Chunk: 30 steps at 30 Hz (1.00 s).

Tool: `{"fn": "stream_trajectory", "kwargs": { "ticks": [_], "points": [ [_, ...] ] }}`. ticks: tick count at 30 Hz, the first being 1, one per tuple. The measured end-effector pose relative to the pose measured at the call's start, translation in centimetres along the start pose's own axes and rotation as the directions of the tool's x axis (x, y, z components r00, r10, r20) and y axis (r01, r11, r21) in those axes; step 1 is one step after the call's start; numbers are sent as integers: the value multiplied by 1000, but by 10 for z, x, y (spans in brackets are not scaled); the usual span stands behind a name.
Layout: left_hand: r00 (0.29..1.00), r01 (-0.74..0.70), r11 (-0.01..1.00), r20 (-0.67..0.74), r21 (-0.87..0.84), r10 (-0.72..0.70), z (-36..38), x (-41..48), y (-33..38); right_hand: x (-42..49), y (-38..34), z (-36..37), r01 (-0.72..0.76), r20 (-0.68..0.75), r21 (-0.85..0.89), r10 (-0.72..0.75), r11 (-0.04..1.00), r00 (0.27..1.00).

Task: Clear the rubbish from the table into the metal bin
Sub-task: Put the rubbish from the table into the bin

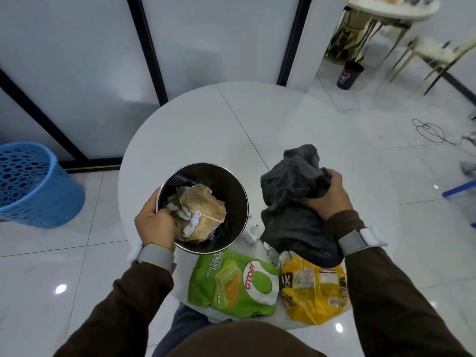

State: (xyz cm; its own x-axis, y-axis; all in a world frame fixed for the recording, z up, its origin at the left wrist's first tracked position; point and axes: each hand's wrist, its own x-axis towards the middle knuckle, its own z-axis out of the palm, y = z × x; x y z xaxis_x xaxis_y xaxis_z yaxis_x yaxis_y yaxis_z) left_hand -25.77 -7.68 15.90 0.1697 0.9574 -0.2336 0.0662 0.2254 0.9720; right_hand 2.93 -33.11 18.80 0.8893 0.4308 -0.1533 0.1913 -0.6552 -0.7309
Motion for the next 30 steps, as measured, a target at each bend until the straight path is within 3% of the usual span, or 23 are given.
{"fn": "stream_trajectory", "kwargs": {
  "ticks": [2, 4, 7, 10, 12, 18, 22, 24, 26, 27, 29, 30],
  "points": [
    [1000, -1, 1000, -16, -8, 1, -3, 3, -2, 9, -7, -5, 63, 37, -281, -54, 958, 998],
    [1000, -5, 1000, -28, -7, 5, -6, 4, -2, 19, -13, -6, 133, -15, -378, -149, 916, 989],
    [999, -15, 1000, -38, -14, 15, -13, 7, -3, 31, -22, -3, 190, 9, -200, -192, 961, 981],
    [999, -11, 1000, -49, -4, 11, -18, 10, -7, 41, -27, -2, 70, 40, 137, -76, 988, 996],
    [999, -11, 1000, -51, -15, 11, -21, 11, -9, 52, -25, -4, 15, 0, 314, -16, 949, 1000],
    [997, -1, 998, -77, -62, -4, -23, 12, -5, 42, -53, 11, -105, 54, 559, 90, 822, 994],
    [995, 23, 996, -96, -83, -31, -27, 15, -1, 14, -92, 27, -66, 211, 444, -32, 894, 977],
    [993, 18, 996, -112, -82, -27, -28, 17, 3, 10, -84, 34, 125, 238, 188, -168, 974, 957],
    [993, 3, 998, -121, -68, -11, -29, 18, 6, 10, -77, 38, 258, 205, -114, -231, 959, 951],
    [992, 3, 998, -125, -68, -11, -28, 18, 8, 14, -71, 40, 265, 175, -186, -234, 946, 957],
    [992, 1, 997, -126, -78, -11, -28, 19, 12, 15, -73, 42, 247, 143, -142, -227, 959, 963],
    [992, -3, 997, -122, -82, -7, -27, 19, 14, 17, -73, 42, 183, 131, -1, -181, 983, 975]
  ]
}}
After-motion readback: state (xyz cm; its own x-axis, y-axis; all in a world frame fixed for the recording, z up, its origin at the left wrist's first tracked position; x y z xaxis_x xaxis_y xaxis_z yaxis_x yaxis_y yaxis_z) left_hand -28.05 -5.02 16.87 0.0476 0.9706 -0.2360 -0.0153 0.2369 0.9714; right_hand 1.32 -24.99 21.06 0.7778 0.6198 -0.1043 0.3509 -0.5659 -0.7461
